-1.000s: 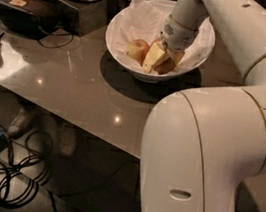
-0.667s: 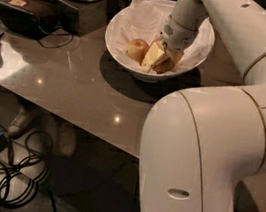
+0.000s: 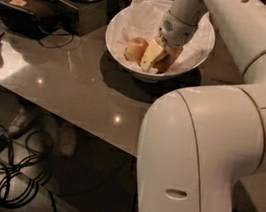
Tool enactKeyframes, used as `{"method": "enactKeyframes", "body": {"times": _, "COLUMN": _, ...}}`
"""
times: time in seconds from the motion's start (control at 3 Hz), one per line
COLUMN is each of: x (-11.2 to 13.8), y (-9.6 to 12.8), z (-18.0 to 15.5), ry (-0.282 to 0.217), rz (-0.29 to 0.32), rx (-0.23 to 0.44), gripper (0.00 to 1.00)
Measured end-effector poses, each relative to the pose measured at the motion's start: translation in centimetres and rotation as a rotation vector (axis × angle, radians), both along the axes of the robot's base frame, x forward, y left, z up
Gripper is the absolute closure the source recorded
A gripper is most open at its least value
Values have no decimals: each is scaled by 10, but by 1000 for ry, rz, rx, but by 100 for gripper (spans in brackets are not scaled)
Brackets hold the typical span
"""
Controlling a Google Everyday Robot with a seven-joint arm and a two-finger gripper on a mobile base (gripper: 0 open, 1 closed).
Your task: Pick apple from white bowl
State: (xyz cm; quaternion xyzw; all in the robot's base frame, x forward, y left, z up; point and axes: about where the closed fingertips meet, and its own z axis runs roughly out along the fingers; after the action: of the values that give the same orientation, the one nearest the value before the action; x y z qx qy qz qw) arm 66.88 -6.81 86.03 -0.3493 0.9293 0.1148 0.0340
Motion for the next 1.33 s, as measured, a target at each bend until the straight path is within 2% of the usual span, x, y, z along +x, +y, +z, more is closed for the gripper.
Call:
{"method": "enactKeyframes", "body": {"times": 0.67, "x": 6, "y": 12, "z": 2, "ry": 2, "rz": 42, "rx": -12, "gripper": 100}}
{"method": "enactKeyframes", "body": {"times": 1.0, "x": 4, "y": 17, "z": 8, "ry": -6, "rz": 76, "rx": 4, "gripper": 100}}
{"method": "enactKeyframes", "body": {"times": 1.33, "x": -2, "y": 17, "z": 24, "ry": -34, "rz": 112, "rx": 31, "gripper": 100}}
